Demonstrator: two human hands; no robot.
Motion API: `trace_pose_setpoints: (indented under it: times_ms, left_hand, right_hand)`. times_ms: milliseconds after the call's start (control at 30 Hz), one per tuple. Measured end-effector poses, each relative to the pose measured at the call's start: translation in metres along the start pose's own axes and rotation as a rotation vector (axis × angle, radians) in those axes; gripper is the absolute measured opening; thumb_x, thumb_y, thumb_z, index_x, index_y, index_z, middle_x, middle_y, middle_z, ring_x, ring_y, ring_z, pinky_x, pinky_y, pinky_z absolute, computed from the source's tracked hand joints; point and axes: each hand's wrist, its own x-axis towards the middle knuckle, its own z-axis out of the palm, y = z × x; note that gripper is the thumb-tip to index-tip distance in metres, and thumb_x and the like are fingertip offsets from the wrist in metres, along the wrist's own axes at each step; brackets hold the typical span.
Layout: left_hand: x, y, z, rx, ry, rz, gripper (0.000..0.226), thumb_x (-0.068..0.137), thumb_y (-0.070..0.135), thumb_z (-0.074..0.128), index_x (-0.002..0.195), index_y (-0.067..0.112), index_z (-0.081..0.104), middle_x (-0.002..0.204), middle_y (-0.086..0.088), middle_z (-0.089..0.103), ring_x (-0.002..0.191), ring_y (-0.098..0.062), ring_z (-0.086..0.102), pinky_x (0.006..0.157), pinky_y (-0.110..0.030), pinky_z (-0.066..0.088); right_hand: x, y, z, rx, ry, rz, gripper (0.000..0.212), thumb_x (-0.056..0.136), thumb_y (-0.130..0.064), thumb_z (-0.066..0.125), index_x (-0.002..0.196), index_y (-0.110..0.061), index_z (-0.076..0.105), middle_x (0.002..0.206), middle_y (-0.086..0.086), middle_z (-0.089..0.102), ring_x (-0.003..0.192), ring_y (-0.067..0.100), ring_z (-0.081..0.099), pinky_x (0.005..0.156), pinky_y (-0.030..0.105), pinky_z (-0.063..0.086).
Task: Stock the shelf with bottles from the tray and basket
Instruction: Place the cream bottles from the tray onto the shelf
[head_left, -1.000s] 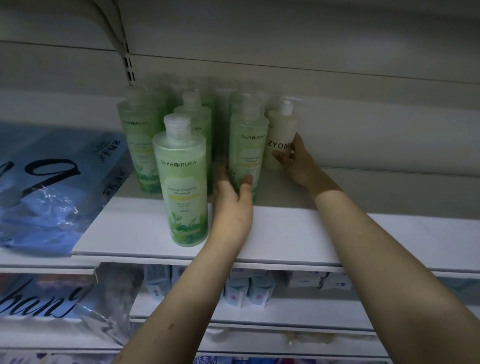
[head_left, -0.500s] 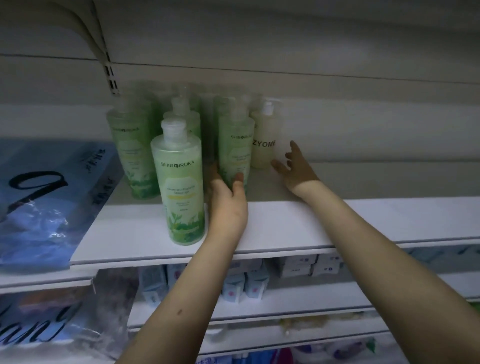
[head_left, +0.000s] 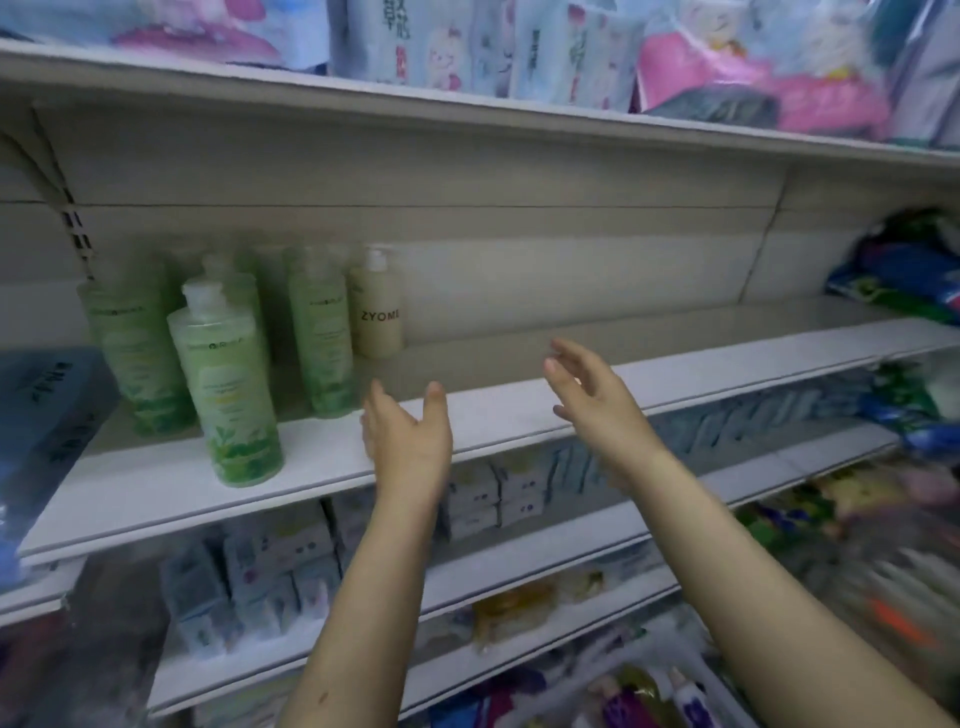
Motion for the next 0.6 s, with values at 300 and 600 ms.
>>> trace_pose_setpoints:
  times_ms: [300,600]
  left_hand:
    - [-0.24,0.051,0.076,-0.317,-0.602,0.036,0.048,0.096,0.036,0.053,0.142,0.034,0.038,0.145,0.013,0.043,0.129,-0.004,0.044,0.104,-0.025,0.035]
    - [-0.431,0.074,0.179,-0.365,-1.053,-0.029,0.032,0.096,0.023,0.054,0.127,0.033,0.049,0.128,0.01,0.056,0.115,0.001,0.054,0.104,-0.027,0.041]
  right_hand:
    - [-0.245,-0.01,-0.187,0.211,0.34,0.09,0.076,0.055,-0.076,0.072,0.122,-0.043,0.059,0.123,-0.019,0.064,0.116,0.001,0.059,0.093,0.03,0.049]
    - [-0.42,-0.017,-0.346,0.092,0.871,0.172,0.036,0.092,-0.029,0.055,0.127,-0.036,0.054,0.124,-0.016,0.062,0.119,0.004,0.057,0.106,0.038,0.044]
